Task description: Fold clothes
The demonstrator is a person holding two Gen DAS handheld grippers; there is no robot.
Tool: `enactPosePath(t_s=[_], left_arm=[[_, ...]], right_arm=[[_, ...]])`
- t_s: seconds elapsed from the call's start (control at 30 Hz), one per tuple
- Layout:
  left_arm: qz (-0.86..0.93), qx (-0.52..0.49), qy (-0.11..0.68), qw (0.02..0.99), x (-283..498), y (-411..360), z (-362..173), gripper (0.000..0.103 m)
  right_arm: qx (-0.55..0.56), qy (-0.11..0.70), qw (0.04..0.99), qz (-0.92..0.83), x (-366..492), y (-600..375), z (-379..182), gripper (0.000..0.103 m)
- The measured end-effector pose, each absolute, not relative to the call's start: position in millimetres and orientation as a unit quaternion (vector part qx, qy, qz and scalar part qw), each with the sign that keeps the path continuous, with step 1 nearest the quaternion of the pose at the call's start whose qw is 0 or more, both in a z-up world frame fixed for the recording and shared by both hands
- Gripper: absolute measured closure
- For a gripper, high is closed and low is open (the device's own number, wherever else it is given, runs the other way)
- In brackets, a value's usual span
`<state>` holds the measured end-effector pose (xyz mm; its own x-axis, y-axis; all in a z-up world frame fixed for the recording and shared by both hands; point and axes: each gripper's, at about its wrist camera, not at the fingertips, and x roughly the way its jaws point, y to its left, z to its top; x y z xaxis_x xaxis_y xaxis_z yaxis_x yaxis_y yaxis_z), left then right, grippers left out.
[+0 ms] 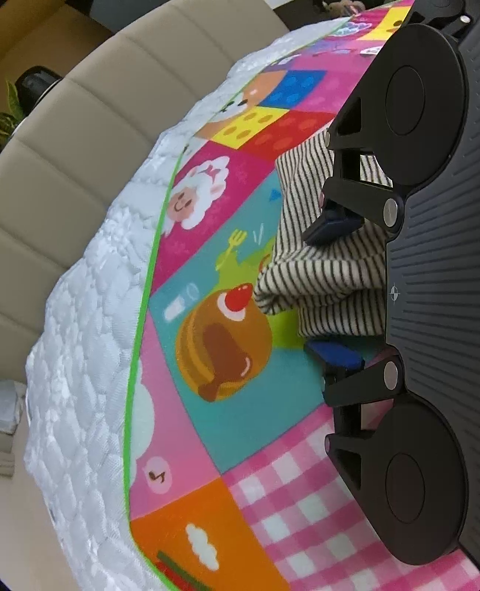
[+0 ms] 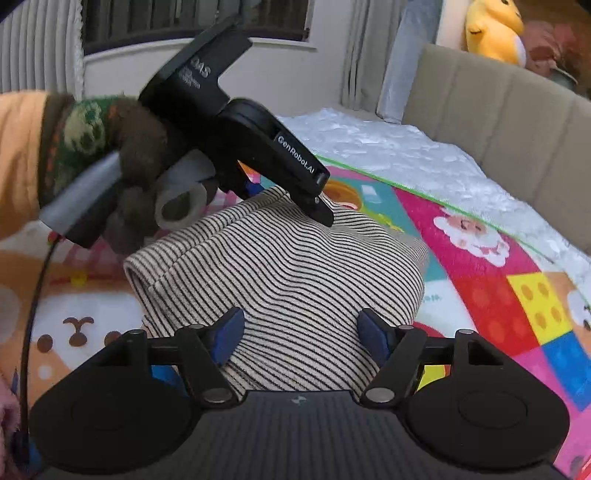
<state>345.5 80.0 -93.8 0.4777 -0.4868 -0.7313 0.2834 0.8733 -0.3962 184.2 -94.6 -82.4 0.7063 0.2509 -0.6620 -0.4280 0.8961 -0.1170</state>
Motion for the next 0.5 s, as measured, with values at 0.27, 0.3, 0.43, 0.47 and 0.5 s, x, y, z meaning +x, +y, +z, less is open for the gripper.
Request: enactPosePath(t_s=[0.27,0.3,0.43,0.47,0.5], left_arm=[[-0.216,-0.072,0.438,0.869,294,93,-48,0.037],[-0.217,-0.076,0.442,0.867,287,96,-44,0.028],[-0.23,-0.121,0.465,0.847,269,101,-54,0.022],[-0.229,-0.124,0.469,0.844,268,101,-60,0.021],[-0.228,-0.125,0.474,0.841,267,100,-65,0.021]], right_arm=[[-0.121,0.344,0.913,0.184,183,-96,-80,0.03],[-0.12,0.344,0.913,0.183,183,-95,-81,0.03],[-0.107,0.349,0.912,0.188,184,-100,-75,0.03],[-0.101,0.351,0.911,0.191,184,-104,-72,0.029],[-0.089,0.355,0.91,0.194,183,-110,-68,0.029]])
